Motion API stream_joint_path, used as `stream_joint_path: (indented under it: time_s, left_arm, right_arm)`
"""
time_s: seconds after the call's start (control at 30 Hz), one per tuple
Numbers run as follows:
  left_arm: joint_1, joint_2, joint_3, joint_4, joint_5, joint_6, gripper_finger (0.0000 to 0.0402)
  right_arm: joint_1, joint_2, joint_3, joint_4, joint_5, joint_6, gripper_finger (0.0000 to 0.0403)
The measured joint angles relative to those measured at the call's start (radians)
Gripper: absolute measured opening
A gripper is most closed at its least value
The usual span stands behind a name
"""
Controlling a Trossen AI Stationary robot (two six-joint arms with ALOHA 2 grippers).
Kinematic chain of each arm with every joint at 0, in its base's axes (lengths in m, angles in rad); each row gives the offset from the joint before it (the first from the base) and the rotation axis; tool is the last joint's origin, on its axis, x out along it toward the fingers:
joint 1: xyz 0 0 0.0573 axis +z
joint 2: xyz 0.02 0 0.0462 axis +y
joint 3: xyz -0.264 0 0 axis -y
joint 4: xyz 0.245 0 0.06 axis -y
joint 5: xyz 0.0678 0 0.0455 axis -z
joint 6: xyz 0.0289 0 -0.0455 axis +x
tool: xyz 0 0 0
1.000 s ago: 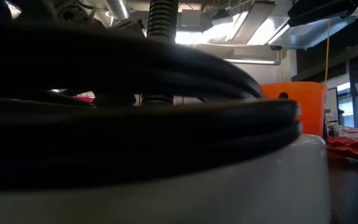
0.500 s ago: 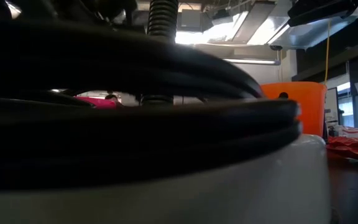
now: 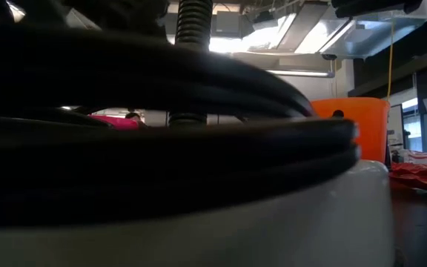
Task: Sort candy
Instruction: Put the red candy into the orange bucket
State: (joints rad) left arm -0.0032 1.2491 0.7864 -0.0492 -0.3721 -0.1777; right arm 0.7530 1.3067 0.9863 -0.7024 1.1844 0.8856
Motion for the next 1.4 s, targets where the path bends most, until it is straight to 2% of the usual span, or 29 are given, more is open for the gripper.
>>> stream_joint_path:
  time_s: [0.27,0.43,0.67,0.83,1.0,1.23,1.4]
  left_arm:
    - [0.000,0.000,0.001,0.086,-0.003,0.005,0.0000]
    - [0.000,0.000,0.001,0.097,-0.003,0.005,0.0000]
    - [0.000,0.000,0.001,0.097,-0.003,0.005,0.0000]
    - [0.000,0.000,0.001,0.097,-0.002,0.005,0.0000]
    - [0.000,0.000,0.002,0.096,-0.001,0.005,0.0000]
    - [-0.014,0.000,0.002,0.099,-0.001,0.005,0.0000]
    - [-0.014,0.000,0.002,0.103,-0.002,0.005,0.0000]
  right_arm:
    - [-0.155,0.000,0.000,0.007,-0.087,-0.004,0.0170]
    - [-0.254,0.000,0.000,0.088,-0.177,-0.126,0.0170]
    - [-0.346,0.000,0.000,0.405,-0.433,-0.482,0.0170]
    - [-0.388,0.000,0.000,0.557,-0.635,-0.628,0.0170]
    - [-0.443,-0.009,-0.060,0.630,-0.705,-0.649,0.0170]
    - [-0.527,-0.042,-0.266,0.987,-0.825,-0.629,0.0170]
    - [-0.561,-0.056,-0.329,1.117,-0.795,-0.629,0.0170]
